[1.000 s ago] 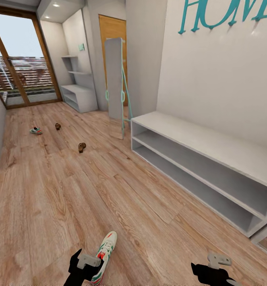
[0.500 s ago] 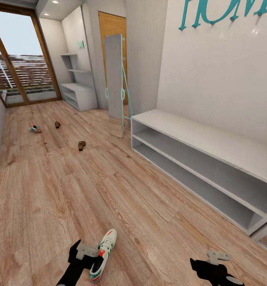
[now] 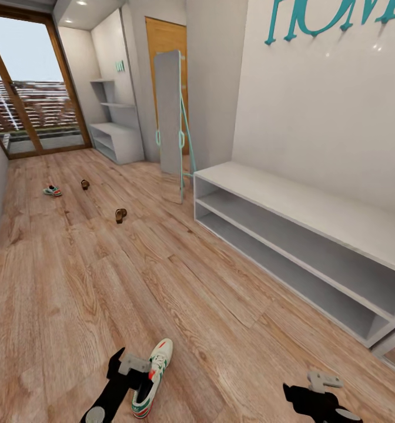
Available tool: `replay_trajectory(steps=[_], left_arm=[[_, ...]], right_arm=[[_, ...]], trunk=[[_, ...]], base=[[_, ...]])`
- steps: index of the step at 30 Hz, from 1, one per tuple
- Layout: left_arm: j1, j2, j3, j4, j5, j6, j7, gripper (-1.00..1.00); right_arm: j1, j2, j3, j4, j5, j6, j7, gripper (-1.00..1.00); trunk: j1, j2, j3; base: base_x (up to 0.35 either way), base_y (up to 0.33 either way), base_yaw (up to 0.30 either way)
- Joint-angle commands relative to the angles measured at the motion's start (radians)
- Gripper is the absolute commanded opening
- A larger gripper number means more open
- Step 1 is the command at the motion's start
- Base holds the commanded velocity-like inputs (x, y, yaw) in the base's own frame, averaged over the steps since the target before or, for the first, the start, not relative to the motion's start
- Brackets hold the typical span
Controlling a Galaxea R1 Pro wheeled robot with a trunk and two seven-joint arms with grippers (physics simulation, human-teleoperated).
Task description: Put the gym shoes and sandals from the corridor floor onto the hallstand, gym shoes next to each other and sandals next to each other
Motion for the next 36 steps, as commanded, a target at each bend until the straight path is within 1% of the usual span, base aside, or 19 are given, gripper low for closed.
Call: replay_trajectory(steps=[1, 6, 10, 19, 20, 24, 26, 29, 31, 36], left_arm=[[-0.006, 0.001, -0.001, 0.006, -0.007, -0.004, 0.0, 1.0], [-0.034, 0.002, 0.0, 0.034, -0.005, -0.021, 0.0, 1.0], [-0.057, 0.002, 0.001, 0.056, -0.003, -0.043, 0.0, 1.0], [-0.108, 0.023, 0.001, 0.107, -0.002, -0.094, 0.0, 1.0], [-0.166, 0.024, 0.001, 0.286, -0.002, -0.141, 0.0, 1.0], [-0.167, 0.028, 0.001, 0.313, -0.002, -0.144, 0.0, 1.0], [-0.167, 0.029, 0.001, 0.324, -0.002, -0.145, 0.0, 1.0], [-0.167, 0.029, 0.001, 0.335, -0.002, -0.147, 0.0, 1.0], [-0.167, 0.029, 0.001, 0.342, -0.002, -0.152, 0.0, 1.0], [-0.167, 0.028, 0.001, 0.369, -0.003, -0.212, 0.0, 1.0]], right_arm=[[-0.002, 0.0, -0.001, -0.007, -0.001, 0.011, 0.001, 1.0], [-0.008, 0.0, -0.001, -0.035, 0.0, 0.039, 0.002, 1.0], [-0.026, 0.0, -0.001, -0.058, 0.0, 0.061, 0.001, 1.0], [-0.076, 0.0, -0.001, -0.108, 0.001, 0.112, 0.001, 1.0], [-0.143, 0.0, -0.001, -0.165, 0.001, 0.262, 0.001, 1.0], [-0.184, 0.0, -0.001, -0.167, 0.001, 0.291, 0.001, 1.0], [-0.214, 0.0, -0.001, -0.167, 0.001, 0.328, 0.001, 1.0], [-0.242, 0.0, -0.002, -0.167, 0.0, 0.371, 0.002, 1.0], [-0.249, 0.0, -0.002, -0.167, 0.0, 0.382, 0.002, 1.0], [-0.259, 0.0, -0.001, -0.167, -0.001, 0.398, 0.003, 1.0]], trunk=[[0.0, 0.0, -0.001], [0.0, 0.0, -0.001], [0.0, 0.0, -0.001], [0.0, 0.0, -0.001], [0.0, 0.0, -0.001], [0.0, 0.0, -0.001], [0.0, 0.0, -0.001], [0.0, 0.0, -0.001], [0.0, 0.0, -0.001], [0.0, 0.0, -0.001]], base=[[0.0, 0.0, 0.0], [0.0, 0.0, 0.0], [0.0, 0.0, 0.0], [0.0, 0.0, 0.0], [0.0, 0.0, 0.0], [0.0, 0.0, 0.0], [0.0, 0.0, 0.0], [0.0, 0.0, 0.0], [0.0, 0.0, 0.0], [0.0, 0.0, 0.0]])
